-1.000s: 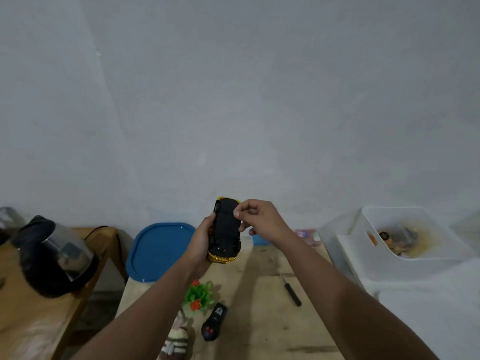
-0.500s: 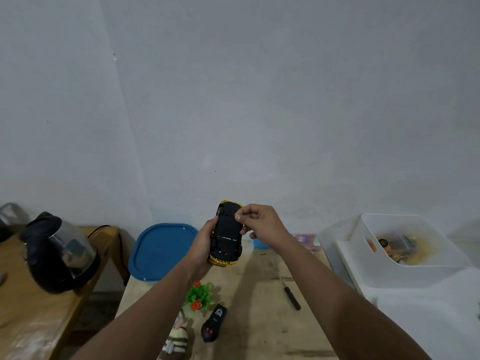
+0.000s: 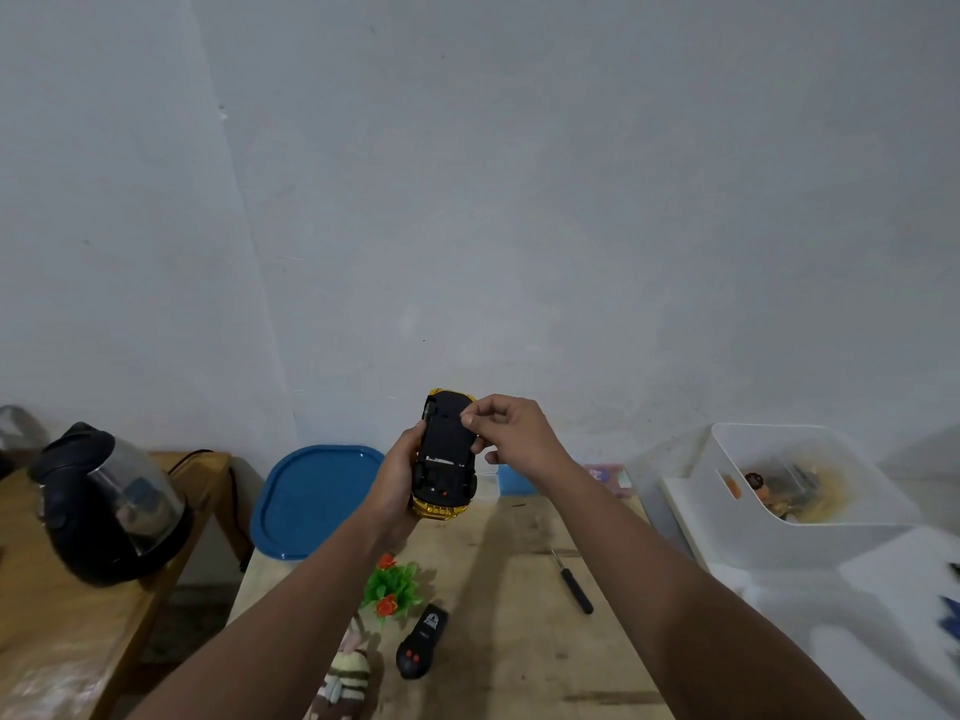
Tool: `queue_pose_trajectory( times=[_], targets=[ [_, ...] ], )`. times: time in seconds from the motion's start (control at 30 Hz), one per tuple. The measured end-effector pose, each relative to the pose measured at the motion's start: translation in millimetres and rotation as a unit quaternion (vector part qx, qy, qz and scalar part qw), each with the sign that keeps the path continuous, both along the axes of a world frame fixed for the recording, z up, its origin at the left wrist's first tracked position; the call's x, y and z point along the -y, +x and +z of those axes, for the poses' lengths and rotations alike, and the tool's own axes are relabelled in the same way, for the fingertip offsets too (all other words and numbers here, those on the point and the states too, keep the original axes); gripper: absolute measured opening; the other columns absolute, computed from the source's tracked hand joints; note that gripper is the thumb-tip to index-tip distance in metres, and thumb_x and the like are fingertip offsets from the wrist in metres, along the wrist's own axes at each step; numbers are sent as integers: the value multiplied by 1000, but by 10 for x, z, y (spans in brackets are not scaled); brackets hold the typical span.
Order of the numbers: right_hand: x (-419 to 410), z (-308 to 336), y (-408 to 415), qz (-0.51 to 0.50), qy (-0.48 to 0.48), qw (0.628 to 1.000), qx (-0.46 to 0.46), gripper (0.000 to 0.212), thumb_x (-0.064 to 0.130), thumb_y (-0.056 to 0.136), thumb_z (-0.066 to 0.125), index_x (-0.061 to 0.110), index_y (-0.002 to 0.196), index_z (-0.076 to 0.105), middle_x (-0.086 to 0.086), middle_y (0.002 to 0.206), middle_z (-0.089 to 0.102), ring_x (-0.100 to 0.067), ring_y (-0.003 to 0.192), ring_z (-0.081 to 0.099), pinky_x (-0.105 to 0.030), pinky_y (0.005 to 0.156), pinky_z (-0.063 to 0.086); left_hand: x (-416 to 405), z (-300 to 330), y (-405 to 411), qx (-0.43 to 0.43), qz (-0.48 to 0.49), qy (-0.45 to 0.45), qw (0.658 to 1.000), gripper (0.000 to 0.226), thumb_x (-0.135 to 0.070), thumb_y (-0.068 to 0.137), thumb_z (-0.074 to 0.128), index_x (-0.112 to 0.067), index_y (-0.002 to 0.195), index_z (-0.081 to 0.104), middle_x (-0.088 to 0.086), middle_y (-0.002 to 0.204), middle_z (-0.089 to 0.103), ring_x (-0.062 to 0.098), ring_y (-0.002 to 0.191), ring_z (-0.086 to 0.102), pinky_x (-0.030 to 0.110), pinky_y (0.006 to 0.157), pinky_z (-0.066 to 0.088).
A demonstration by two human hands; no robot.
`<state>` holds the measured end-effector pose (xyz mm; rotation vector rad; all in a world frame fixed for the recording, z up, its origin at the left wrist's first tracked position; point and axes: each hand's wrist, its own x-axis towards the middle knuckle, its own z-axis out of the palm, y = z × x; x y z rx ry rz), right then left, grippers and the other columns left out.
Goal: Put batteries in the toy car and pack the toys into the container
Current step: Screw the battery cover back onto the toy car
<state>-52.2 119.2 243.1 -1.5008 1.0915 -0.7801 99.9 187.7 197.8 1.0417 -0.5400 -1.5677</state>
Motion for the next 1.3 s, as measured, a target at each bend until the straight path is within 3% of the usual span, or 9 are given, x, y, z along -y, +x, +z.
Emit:
queue_pose_trajectory(
  times=[0.33, 0.5, 0.67, 0.77, 0.87, 0.93, 1.13, 1.3],
  targets=[
    [-39, 85, 16, -6, -58, 998, -37, 8, 17, 94, 69, 11, 96, 74, -10, 84, 73, -12, 63, 64, -26, 56, 50, 3, 27, 3, -2, 7, -4, 1000, 52, -48, 106, 42, -11, 131, 68, 18, 106, 75, 30, 81, 71, 39, 74, 58],
    [-58, 139, 32, -8, -124, 991, -55, 5, 16, 92, 71, 13, 90, 75, 0, 82, 68, -9, 64, 61, -12, 53, 45, -9, 98, 19, 7, 11, -11, 1000, 52, -47, 107, 42, -8, 130, 68, 20, 108, 74, 31, 82, 72, 37, 67, 61],
    [-62, 252, 15, -3, -154, 987, -56, 5, 14, 91, 72, 11, 90, 76, 2, 80, 67, -7, 65, 58, -10, 54, 45, -20, 175, 19, 8, 5, -38, 999, 53, -46, 108, 40, -7, 131, 67, 21, 108, 74, 31, 83, 72, 37, 69, 61],
    [-59, 325, 30, 3, -169, 984, -58, 5, 16, 90, 73, 17, 87, 76, 3, 81, 68, -8, 63, 58, -16, 58, 48, -28, 227, 43, 10, 1, -54, 998, 53, -46, 108, 39, -7, 130, 67, 19, 105, 73, 31, 82, 71, 37, 68, 60],
    [-48, 353, 56, 0, -186, 980, -68, 8, 19, 90, 73, 24, 84, 76, 13, 78, 69, -10, 67, 60, -32, 72, 56, -31, 254, 57, 11, 4, -64, 998, 52, -47, 107, 40, -9, 126, 69, 19, 103, 73, 31, 80, 71, 38, 70, 60],
    [-66, 367, 80, 3, -192, 979, -68, 7, 19, 90, 73, 23, 85, 76, 14, 78, 69, -9, 69, 60, -32, 75, 57, -32, 255, 70, 16, 11, -65, 998, 53, -48, 107, 41, -8, 126, 69, 20, 103, 73, 33, 81, 71, 40, 72, 59],
    [-146, 428, 109, 34, -155, 986, -41, 6, 9, 92, 71, 6, 93, 76, -4, 84, 73, 1, 66, 64, -14, 61, 52, -67, 198, 110, 37, 21, -65, 997, 57, -52, 105, 42, -8, 129, 69, 23, 109, 73, 33, 83, 71, 40, 70, 58],
    [-158, 394, 100, 28, -158, 986, -49, 5, 11, 92, 71, 9, 93, 76, -4, 78, 70, 1, 61, 59, -10, 55, 46, -97, 171, 132, 22, 21, -62, 998, 57, -52, 105, 42, -8, 130, 68, 24, 110, 72, 35, 84, 70, 41, 73, 57]
  ],
)
